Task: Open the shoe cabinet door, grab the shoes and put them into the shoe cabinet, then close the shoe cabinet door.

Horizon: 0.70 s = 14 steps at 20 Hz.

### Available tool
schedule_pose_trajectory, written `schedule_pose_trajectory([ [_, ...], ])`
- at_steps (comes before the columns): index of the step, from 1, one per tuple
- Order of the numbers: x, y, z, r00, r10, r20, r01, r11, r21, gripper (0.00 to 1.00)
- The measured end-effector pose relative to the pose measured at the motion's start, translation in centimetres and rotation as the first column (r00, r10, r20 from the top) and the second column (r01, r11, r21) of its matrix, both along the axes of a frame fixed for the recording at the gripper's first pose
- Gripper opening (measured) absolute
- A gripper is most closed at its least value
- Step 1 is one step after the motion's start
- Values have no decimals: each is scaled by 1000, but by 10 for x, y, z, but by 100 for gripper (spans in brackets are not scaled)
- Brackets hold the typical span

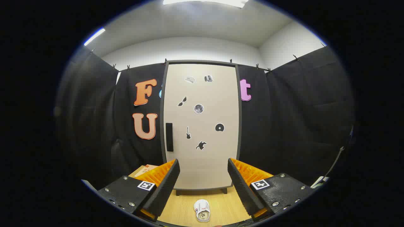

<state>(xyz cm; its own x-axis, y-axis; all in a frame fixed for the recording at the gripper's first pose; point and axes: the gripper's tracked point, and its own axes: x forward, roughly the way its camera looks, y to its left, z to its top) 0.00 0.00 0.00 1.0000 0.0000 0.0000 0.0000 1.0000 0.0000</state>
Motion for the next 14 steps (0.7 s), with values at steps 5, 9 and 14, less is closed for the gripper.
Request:
schedule_pose_trajectory([
  [5,6,2,-2,1000,15,-6,-15,1000,-9,95],
  [9,9,6,-2,1000,25,-2,-25,1000,-11,95],
  [14,11,8,1,1000,30,6,-30,1000,-9,95],
])
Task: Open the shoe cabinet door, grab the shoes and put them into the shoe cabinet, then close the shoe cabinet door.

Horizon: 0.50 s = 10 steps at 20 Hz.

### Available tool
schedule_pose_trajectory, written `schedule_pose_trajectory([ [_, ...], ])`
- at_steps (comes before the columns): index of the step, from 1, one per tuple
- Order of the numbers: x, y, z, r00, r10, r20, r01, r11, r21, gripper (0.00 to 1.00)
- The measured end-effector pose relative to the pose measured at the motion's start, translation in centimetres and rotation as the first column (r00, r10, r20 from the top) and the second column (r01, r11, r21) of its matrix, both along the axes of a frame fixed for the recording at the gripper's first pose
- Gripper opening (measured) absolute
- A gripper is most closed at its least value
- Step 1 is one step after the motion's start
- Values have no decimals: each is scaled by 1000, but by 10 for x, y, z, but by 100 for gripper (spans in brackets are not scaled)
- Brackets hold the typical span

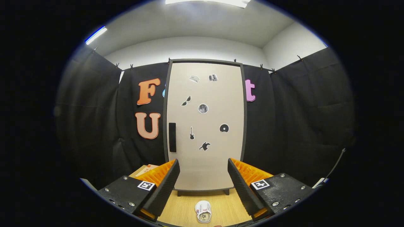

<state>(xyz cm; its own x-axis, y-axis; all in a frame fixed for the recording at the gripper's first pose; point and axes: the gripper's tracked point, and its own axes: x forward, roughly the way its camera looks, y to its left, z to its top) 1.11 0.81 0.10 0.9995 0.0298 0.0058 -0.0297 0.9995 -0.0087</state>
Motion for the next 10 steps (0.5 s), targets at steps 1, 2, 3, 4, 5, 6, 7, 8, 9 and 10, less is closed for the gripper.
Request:
schedule_pose_trajectory([
  [1,0,1,0,1000,1,-1,-1,1000,0,95],
  [2,1,0,1,1000,2,-1,-2,1000,0,95],
  [3,2,0,0,1000,2,-2,-2,1000,-1,95],
  [4,4,2,-1,1000,4,-2,-4,1000,-1,95],
  [5,5,4,-1,1000,6,0,-6,1000,1,95],
  [6,6,7,0,1000,8,1,-8,1000,5,95],
  [7,7,8,-1,1000,11,1,-11,1000,9,95],
  [8,8,10,-2,1000,11,1,-11,1000,7,95],
  [9,9,9,-1,1000,12,1,-12,1000,3,95],
  [10,11,11,-1,1000,13,1,-13,1000,-1,95],
])
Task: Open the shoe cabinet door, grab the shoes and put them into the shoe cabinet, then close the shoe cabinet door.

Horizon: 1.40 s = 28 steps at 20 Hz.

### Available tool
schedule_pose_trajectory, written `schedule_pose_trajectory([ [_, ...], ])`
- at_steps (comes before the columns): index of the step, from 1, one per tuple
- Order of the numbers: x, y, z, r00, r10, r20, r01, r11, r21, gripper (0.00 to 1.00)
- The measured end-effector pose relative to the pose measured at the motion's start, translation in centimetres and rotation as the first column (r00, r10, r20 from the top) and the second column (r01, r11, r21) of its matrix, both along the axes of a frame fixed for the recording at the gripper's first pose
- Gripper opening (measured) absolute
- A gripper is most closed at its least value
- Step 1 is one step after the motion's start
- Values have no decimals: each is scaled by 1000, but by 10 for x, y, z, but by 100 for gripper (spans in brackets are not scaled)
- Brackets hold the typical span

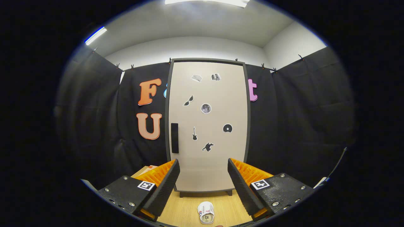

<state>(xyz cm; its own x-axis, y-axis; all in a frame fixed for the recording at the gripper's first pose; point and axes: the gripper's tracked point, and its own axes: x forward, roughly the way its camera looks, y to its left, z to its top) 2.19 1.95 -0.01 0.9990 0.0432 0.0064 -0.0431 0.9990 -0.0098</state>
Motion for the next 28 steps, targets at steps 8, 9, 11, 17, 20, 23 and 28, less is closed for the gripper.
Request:
schedule_pose_trajectory([
  [8,30,21,1,1000,25,10,-25,1000,-4,95],
  [9,39,25,-1,999,32,9,-32,999,-6,95],
  [11,54,37,-5,999,50,3,-50,999,0,95],
  [17,109,81,-20,995,95,-16,-95,995,-7,95],
  [20,139,101,-26,994,103,-26,-103,994,-20,95],
  [23,169,120,-29,993,114,-26,-115,993,-20,95],
  [28,214,130,-23,996,90,-21,-90,996,-25,95],
])
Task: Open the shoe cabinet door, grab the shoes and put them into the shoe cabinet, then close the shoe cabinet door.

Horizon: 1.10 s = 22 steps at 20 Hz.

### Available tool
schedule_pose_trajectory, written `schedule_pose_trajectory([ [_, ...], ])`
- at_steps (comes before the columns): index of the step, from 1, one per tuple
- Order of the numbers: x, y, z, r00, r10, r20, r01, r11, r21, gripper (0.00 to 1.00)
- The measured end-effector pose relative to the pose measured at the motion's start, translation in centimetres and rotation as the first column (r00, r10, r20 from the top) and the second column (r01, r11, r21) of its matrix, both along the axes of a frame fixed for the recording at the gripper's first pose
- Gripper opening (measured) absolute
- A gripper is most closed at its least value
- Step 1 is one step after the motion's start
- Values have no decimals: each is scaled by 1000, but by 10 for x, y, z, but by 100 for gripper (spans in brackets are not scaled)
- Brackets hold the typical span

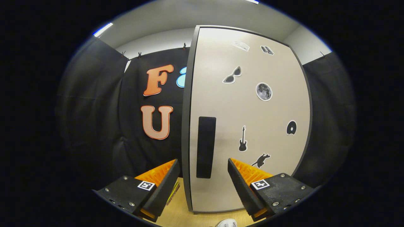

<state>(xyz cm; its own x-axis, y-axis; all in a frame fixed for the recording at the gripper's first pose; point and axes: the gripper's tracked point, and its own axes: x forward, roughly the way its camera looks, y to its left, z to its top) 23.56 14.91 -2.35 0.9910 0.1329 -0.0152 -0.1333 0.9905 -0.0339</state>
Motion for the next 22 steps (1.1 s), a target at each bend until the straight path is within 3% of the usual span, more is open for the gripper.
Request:
schedule_pose_trajectory([
  [4,19,-1,4,1000,-24,5,24,1000,16,93],
  [6,27,1,3,1000,-25,4,25,1000,4,85],
  [7,30,2,2,1000,-23,-1,23,1000,0,72],
  [11,36,7,1,1000,-17,-9,17,1000,-5,41],
  [16,31,5,0,1000,9,-27,-9,1000,1,35],
  [22,14,-1,2,1000,20,-16,-20,1000,1,35],
])
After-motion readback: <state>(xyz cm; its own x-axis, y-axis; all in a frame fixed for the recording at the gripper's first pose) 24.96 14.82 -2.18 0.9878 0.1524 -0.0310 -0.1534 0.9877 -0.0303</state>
